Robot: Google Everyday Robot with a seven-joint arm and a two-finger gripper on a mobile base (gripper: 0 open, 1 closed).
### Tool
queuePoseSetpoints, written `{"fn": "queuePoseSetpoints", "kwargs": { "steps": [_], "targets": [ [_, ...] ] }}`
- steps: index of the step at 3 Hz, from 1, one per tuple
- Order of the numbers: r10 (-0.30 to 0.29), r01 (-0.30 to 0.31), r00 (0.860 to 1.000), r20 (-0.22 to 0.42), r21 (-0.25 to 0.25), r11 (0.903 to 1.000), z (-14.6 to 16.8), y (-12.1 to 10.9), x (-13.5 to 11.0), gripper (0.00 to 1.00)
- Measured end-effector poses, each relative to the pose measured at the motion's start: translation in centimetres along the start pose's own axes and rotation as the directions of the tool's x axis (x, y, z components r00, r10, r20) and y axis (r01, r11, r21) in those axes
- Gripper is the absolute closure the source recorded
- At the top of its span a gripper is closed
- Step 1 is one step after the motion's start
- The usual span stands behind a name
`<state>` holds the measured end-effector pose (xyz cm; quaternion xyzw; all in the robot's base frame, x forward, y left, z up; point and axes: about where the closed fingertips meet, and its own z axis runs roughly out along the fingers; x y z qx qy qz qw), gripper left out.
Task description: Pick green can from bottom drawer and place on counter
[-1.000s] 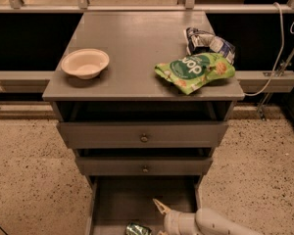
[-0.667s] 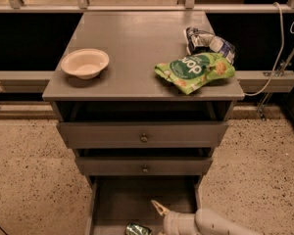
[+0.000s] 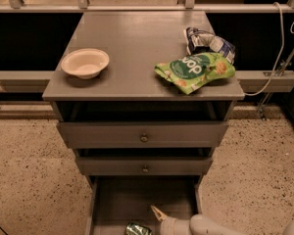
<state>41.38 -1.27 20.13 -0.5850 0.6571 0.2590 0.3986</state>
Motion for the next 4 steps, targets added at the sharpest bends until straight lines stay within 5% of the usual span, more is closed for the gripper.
{"fn": "queuePoseSetpoints", "kwargs": {
  "steps": [2,4],
  "targets": [
    [0.049,-0.052,0.997,0.059,0.062,0.9967,3.4,0.4,2.7,0.0],
    [0.077,-0.082,0.993,0.085,0.06,0.9949,5.0,0.7,3.8,0.4]
  ]
}}
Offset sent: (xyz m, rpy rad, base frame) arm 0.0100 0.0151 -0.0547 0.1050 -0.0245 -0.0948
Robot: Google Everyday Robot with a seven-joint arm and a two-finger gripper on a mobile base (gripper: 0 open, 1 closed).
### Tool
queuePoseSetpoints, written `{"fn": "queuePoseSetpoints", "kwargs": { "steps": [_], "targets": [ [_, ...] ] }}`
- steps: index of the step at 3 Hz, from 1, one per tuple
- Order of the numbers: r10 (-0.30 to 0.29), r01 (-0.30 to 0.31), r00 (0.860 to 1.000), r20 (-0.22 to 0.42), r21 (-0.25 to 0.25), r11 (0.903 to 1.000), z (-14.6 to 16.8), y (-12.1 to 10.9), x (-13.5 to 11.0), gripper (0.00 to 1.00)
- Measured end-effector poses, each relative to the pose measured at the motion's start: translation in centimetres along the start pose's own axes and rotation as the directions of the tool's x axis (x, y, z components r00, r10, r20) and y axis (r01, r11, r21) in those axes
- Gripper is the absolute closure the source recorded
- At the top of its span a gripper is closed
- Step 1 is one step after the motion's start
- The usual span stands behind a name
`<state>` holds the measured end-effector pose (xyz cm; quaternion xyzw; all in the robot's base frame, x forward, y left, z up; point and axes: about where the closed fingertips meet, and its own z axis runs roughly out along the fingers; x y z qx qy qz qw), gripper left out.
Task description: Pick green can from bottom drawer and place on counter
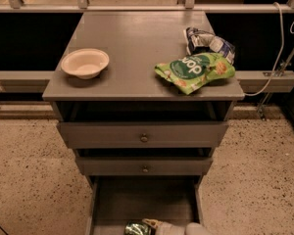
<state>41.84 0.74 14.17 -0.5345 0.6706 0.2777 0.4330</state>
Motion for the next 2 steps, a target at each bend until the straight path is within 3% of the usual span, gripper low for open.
{"fn": "queuePoseSetpoints", "kwargs": {
  "steps": [1,2],
  "targets": [
    [0.041,-0.042,0.997,-0.063,-0.021,0.9989,0.4,0.63,1.25,0.73],
    [0.042,-0.044,0.996,-0.077,-0.026,0.9987,0.47,0.7,1.36,0.77]
  ]
}}
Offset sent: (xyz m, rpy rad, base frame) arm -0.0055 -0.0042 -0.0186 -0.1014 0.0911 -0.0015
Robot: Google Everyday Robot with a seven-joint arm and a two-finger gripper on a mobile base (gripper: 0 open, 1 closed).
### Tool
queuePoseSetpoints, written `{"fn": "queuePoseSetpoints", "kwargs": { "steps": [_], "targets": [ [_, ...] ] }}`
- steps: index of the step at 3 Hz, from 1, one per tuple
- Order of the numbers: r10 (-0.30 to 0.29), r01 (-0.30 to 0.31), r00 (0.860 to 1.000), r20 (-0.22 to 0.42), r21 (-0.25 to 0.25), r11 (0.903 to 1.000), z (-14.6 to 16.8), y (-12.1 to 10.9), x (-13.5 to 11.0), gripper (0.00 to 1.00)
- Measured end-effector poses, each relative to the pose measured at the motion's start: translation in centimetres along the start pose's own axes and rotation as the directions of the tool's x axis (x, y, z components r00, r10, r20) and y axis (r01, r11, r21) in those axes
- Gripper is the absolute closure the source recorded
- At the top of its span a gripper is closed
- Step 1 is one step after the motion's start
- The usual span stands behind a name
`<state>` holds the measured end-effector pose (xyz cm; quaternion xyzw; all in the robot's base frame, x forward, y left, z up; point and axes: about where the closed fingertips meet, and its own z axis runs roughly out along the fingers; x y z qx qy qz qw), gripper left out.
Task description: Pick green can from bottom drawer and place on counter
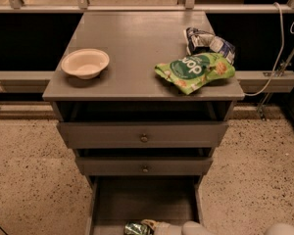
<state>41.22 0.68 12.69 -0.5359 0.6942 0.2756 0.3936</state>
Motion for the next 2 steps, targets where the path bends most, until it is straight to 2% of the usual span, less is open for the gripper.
{"fn": "queuePoseSetpoints", "kwargs": {
  "steps": [1,2],
  "targets": [
    [-0.007,0.007,1.0,0.011,0.003,1.0,-0.3,-0.2,-0.4,1.0],
    [-0.101,0.094,0.983,0.152,0.047,0.9944,-3.9,-2.0,-5.1,1.0]
  ]
}}
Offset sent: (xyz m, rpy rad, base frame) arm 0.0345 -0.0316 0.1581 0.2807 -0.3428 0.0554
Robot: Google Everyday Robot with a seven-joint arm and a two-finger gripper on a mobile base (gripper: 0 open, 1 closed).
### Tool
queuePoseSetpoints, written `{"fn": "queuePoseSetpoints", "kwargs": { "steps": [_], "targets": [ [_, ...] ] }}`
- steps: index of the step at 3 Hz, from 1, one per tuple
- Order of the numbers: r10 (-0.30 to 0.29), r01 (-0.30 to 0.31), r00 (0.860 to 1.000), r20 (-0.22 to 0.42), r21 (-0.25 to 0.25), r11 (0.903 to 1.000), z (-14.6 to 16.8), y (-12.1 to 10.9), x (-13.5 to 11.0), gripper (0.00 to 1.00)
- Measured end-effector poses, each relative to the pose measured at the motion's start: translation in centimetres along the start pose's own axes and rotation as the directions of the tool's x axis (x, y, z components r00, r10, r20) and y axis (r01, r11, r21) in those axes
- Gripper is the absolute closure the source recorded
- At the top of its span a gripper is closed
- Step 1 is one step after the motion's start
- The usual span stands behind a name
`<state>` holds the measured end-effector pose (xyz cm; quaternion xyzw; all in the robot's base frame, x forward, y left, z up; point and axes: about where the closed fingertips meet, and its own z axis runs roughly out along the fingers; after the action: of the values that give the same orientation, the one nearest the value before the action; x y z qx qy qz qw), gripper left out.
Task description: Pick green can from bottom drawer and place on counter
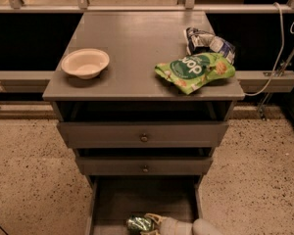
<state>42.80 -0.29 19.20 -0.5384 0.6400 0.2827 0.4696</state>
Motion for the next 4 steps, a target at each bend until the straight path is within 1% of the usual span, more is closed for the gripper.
{"fn": "queuePoseSetpoints", "kwargs": {
  "steps": [1,2,3,4],
  "targets": [
    [-0.103,0.099,0.985,0.14,0.039,0.9943,-4.2,-2.7,-5.9,1.0],
    [-0.172,0.171,0.965,0.197,0.02,0.9851,-7.1,-4.3,-10.9,1.0],
    [-0.266,0.278,0.936,0.232,-0.023,0.9602,-11.4,-6.5,-18.6,1.0],
    [-0.341,0.361,0.91,0.234,-0.046,0.9313,-14.4,-7.1,-23.4,1.0]
  ]
}}
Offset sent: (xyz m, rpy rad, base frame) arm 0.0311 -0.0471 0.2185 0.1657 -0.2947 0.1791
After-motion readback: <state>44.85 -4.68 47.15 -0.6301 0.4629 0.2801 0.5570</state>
